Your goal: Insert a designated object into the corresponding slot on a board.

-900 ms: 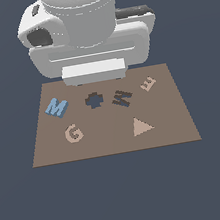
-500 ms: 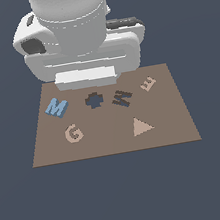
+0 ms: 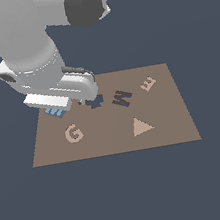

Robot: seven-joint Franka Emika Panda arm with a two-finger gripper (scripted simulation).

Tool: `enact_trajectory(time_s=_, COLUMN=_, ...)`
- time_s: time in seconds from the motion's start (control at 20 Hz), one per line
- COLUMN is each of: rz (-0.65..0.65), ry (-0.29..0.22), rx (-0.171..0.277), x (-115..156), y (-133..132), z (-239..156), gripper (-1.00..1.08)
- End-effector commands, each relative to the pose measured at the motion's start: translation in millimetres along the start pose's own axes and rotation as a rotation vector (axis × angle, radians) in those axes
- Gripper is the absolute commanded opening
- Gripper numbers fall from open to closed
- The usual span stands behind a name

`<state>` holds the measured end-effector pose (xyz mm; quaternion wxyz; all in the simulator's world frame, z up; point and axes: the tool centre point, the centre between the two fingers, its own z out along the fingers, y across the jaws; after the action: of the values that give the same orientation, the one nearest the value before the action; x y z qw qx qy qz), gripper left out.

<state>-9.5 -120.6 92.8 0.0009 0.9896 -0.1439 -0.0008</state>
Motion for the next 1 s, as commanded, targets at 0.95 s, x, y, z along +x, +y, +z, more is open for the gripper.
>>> enact_trajectory(time_s=0.95, rz=0.144, ry=0.001, rx=0.002, x=-0.6, y=55.3, z=61.7, gripper=1.0)
